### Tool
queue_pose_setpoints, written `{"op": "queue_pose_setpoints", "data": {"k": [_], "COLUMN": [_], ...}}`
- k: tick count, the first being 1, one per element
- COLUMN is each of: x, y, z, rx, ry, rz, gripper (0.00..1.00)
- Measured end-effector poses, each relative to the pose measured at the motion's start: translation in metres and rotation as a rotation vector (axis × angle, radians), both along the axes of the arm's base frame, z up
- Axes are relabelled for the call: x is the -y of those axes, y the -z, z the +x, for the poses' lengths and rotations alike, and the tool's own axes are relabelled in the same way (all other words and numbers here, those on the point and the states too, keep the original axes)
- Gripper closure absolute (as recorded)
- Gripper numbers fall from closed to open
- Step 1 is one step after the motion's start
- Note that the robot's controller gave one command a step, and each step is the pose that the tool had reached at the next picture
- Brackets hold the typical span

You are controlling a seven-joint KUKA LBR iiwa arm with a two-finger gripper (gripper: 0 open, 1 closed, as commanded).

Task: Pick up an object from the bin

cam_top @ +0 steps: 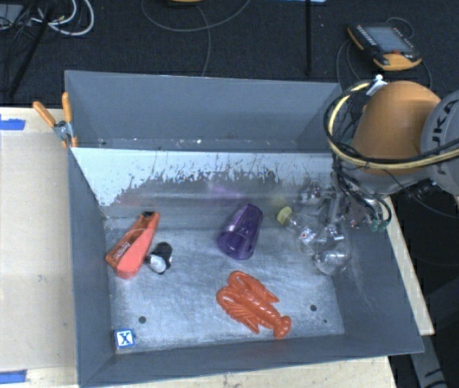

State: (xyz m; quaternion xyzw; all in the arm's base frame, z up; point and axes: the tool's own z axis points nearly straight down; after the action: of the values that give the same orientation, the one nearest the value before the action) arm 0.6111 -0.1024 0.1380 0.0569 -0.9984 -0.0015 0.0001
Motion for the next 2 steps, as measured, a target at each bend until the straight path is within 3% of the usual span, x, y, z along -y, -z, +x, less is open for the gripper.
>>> {"op": "queue_pose_setpoints", "data": {"k": [1,2], "x": [-0.006,0.016], "y": [0.000,0.001], "z": [-0.001,0.002], "rx": [0.000,0.001], "ry": [-0.072,-0.152], "rz": [-0.002,0.004], "gripper": [0.00,0.00]}}
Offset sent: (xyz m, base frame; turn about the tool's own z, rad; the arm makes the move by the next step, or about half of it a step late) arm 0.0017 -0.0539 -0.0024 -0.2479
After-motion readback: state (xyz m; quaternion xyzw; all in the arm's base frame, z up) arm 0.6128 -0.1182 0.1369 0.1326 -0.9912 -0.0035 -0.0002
